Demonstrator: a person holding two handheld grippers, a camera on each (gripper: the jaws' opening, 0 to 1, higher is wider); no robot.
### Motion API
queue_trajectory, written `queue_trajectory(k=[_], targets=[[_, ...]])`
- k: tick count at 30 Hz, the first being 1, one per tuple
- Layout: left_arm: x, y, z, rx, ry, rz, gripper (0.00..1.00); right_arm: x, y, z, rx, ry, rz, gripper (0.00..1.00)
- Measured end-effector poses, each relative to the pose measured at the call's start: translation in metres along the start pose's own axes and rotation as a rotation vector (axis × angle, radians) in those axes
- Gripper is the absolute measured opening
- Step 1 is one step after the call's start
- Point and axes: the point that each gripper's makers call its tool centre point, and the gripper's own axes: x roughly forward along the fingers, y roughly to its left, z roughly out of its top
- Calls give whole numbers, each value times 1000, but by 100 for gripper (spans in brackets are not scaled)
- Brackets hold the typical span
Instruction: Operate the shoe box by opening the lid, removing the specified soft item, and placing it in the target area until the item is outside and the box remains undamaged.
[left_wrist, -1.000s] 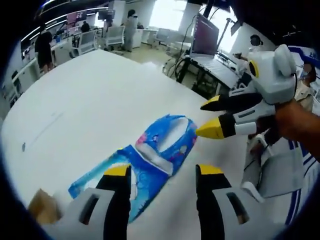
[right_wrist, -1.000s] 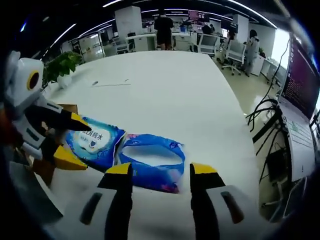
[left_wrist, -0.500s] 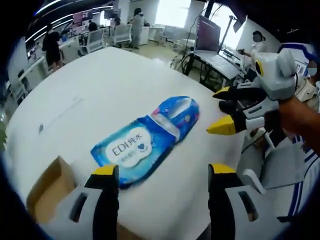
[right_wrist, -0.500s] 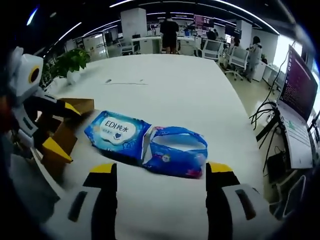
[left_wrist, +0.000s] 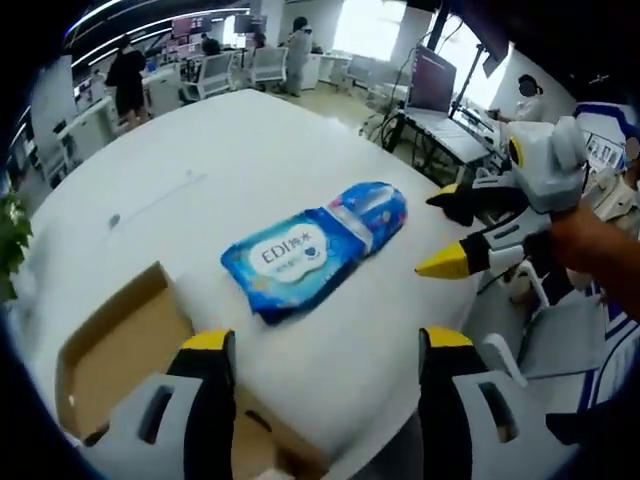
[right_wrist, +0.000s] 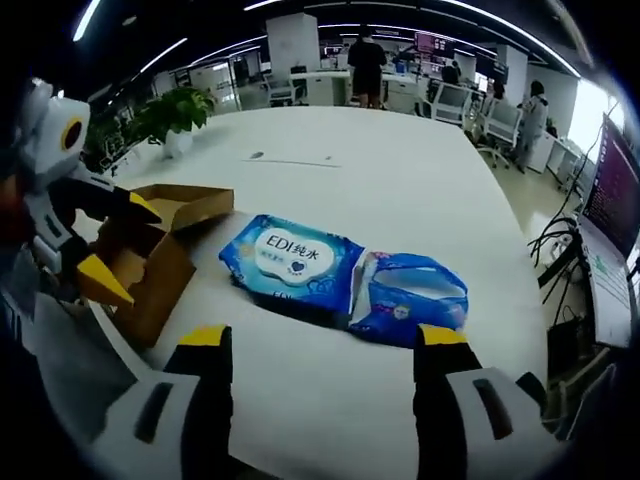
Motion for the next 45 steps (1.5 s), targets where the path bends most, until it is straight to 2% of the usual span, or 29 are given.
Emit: queue_trajectory(k=[4, 7, 11, 12, 19, 25, 29, 32, 35, 38, 40, 45], targets=[[-12, 12, -16, -43, 5, 10, 76, -2, 19, -2, -4, 17, 15, 69], [-23, 20, -26, -45, 3, 15, 77, -3, 38, -1, -22, 30, 24, 69], [-36, 33, -45, -66, 0, -1, 76, -2, 60, 0, -20, 42, 46, 67], [-40, 36, -50, -74, 2, -6, 76, -1, 70, -2, -2, 59, 63, 67], [-64, 71, -91, -121, 24, -2, 75, 8, 123, 5, -51, 83, 97, 65], [-78, 83, -111, -150, -1, -14, 72, 18, 163, 10, -78, 106, 147, 65], [-84, 93, -129, -138, 20, -4, 69, 24, 190, 13, -122, 127, 181, 64], [-90, 98, -138, -162, 21, -5, 66, 29, 211, 14, -146, 151, 230, 64], [-99, 105, -148, -110, 23, 30, 64, 34, 231, 16, -200, 182, 265, 62], [-107, 112, -155, -68, 12, 62, 56, 40, 249, 18, -239, 208, 322, 59], [-109, 118, -164, -22, 29, 89, 55, 45, 258, 20, -273, 227, 340, 56], [-111, 125, -179, -50, 41, 90, 54, 57, 281, 17, -420, 310, 426, 53]])
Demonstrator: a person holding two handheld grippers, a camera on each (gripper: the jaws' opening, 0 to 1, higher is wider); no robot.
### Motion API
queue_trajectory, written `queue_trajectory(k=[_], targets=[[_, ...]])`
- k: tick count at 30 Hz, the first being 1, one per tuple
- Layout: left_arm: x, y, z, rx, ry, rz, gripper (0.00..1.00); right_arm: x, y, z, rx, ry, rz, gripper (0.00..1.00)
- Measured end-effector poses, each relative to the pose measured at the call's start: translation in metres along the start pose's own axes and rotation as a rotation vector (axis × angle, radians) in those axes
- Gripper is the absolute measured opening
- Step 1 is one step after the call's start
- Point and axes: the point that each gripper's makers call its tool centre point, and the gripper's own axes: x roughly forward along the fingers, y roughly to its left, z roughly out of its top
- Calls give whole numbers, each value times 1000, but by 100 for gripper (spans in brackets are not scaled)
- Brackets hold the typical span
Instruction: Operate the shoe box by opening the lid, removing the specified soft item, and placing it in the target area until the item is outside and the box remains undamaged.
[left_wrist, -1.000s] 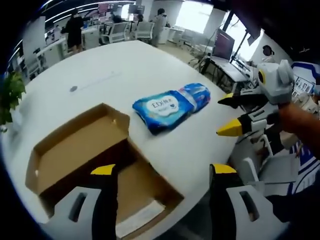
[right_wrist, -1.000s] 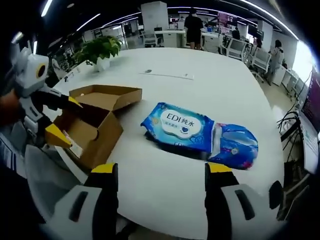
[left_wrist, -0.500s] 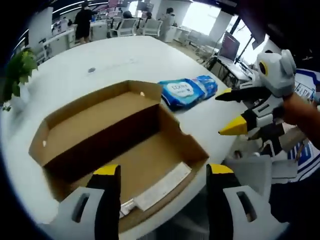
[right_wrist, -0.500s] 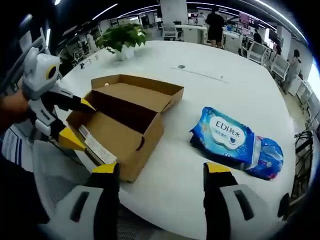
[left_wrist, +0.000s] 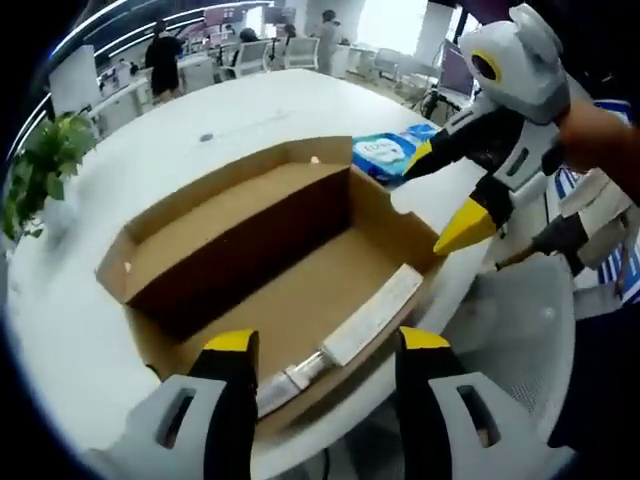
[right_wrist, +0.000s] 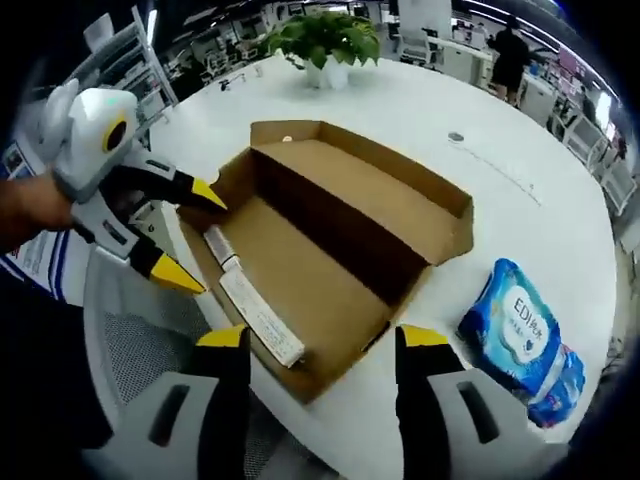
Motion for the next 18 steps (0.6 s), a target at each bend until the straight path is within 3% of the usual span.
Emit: queue_trajectory(k=[6, 8, 14, 16, 18], targets=[[-1, 4, -10, -23, -3, 2, 54, 27, 12, -4, -231, 185, 90, 46], [-1, 4, -13, -25, -2, 4, 54, 37, 7, 1, -275, 200, 83, 45], [-2, 1, -22, -55, -7, -8, 54, 52, 21, -5, -389, 339, 208, 39], [-1, 0, -26, -72, -10, -16, 54, 57, 27, -5, -436, 358, 236, 40], [0, -3, -29, -74, -6, -20, 54, 58, 37, -10, -416, 399, 289, 39]])
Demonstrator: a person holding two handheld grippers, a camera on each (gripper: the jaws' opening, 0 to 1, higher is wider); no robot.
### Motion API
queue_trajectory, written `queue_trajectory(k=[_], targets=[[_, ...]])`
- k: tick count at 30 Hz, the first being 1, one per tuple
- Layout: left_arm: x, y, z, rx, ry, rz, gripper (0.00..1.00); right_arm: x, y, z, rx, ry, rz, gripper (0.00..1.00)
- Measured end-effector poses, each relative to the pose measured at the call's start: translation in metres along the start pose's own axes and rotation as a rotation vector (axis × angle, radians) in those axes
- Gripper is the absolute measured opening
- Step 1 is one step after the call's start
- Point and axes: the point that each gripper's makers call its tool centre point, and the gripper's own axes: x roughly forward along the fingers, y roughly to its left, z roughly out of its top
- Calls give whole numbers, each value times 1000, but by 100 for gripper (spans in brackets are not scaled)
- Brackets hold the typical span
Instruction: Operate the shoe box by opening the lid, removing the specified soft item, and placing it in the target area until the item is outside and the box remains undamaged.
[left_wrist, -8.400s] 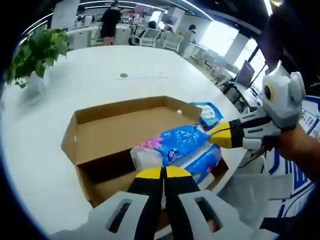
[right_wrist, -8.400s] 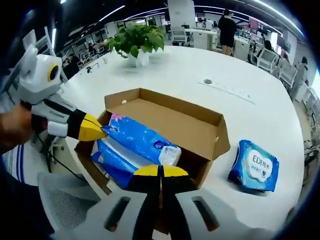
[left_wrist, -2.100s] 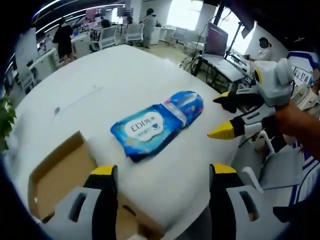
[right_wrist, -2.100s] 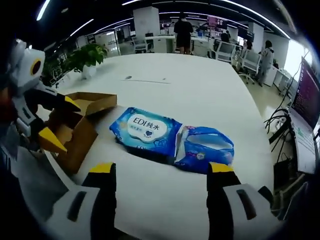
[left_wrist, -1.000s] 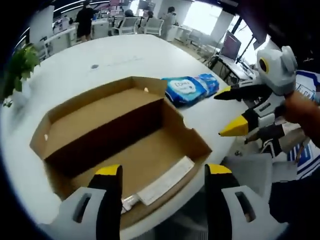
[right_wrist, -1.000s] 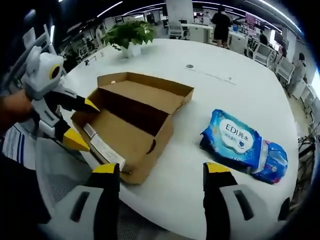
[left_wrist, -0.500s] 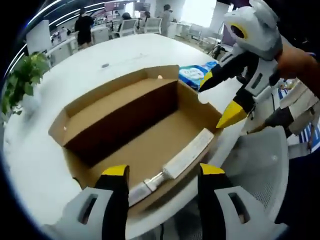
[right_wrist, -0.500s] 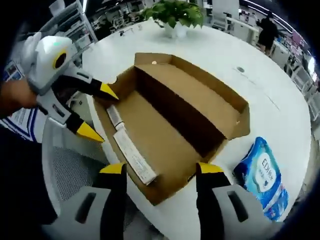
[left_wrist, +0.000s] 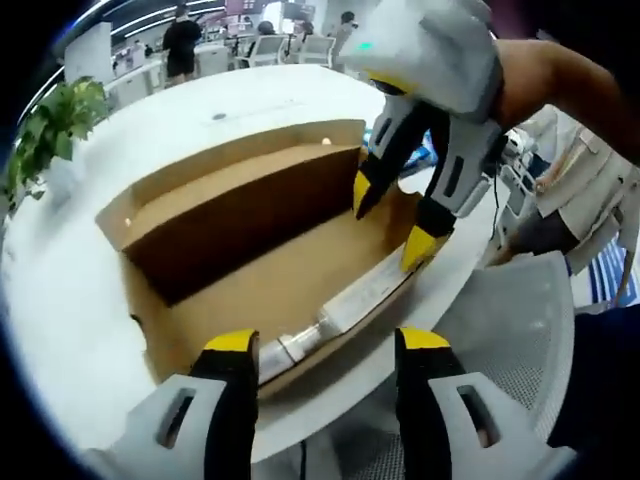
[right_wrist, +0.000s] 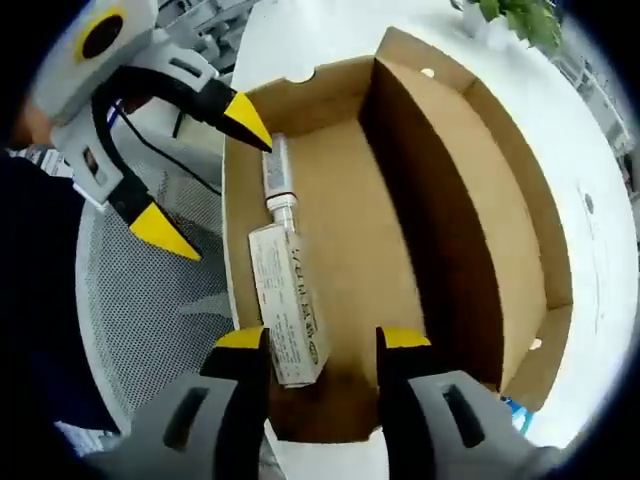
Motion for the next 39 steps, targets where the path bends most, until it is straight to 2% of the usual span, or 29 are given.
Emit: queue_trajectory(k=[2, 6, 9, 12, 21, 24, 30, 34, 39], targets=[[0, -1, -1, 2, 2, -3, 54, 3, -1, 2, -18, 1, -1, 35], [1, -1, 1, 2, -3, -8, 54, 10, -2, -2, -58, 52, 6, 33], [2, -1, 2, 3, -6, -11, 54, 10, 0, -1, -47, 53, 33, 30], [4, -1, 2, -6, -6, -18, 54, 8, -6, -2, -44, 52, 12, 35], [6, -1, 2, -12, -13, -30, 54, 2, -14, -2, -35, 46, -18, 30], [6, 1, 2, -14, -14, -31, 53, 2, -11, -2, -40, 53, -18, 28], [6, 3, 0, -11, -11, -32, 53, 12, 8, 0, -83, 72, 38, 25], [8, 4, -3, -17, -3, -36, 53, 22, 4, -6, -135, 124, 7, 21], [6, 6, -5, -31, -8, -35, 53, 30, 4, -4, -151, 133, -3, 20]])
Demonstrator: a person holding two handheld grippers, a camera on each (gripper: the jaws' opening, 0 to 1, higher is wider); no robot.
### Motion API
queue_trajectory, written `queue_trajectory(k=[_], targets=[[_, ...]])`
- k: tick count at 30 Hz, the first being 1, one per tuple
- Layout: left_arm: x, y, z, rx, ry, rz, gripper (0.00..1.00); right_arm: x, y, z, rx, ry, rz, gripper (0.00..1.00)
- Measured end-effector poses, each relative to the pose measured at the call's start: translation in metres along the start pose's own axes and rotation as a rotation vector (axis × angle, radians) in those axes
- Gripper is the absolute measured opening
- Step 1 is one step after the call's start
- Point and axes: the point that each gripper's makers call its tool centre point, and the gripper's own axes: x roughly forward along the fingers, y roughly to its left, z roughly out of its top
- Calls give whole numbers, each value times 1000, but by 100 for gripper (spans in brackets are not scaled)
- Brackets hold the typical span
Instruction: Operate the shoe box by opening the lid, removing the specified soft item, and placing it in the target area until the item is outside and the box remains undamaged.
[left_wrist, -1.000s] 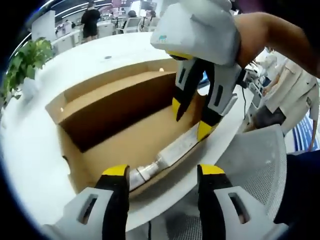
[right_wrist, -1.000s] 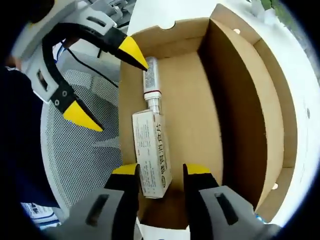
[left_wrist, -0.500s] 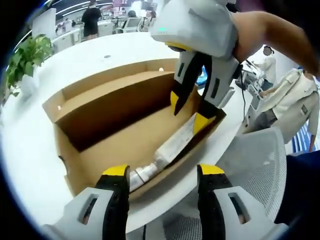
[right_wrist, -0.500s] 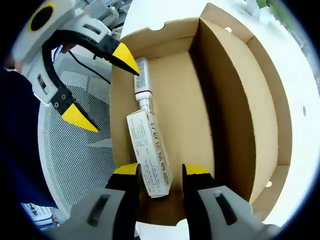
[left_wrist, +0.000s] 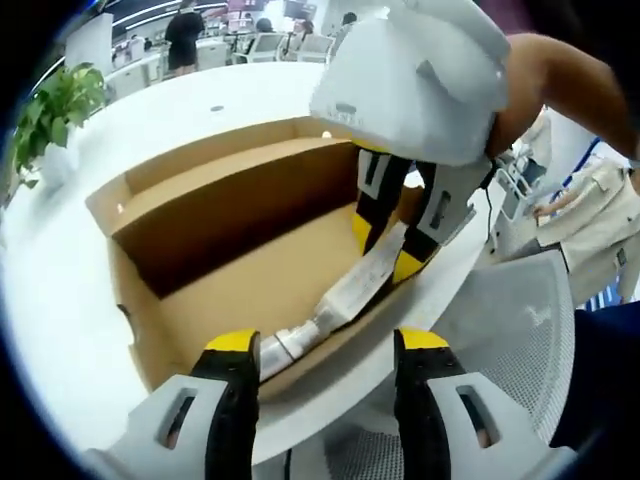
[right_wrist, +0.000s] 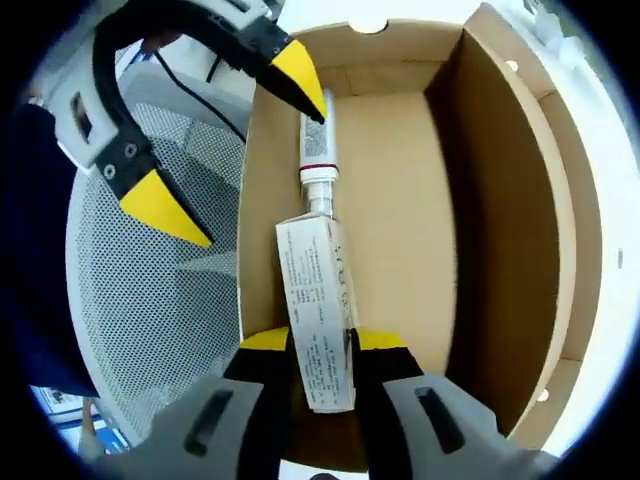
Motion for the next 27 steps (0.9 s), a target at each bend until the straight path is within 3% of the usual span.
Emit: queue_trajectory(k=[9, 15, 27], targets=[[-1, 2, -2, -5, 0, 2, 53, 14, -7, 2, -49, -2, -37, 19], [0, 3, -2, -3, 2, 1, 53, 10, -7, 1, -75, -32, -38, 18], [2, -6, 8, 28, -9, -21, 52, -26, -10, 5, -30, -129, -79, 17]])
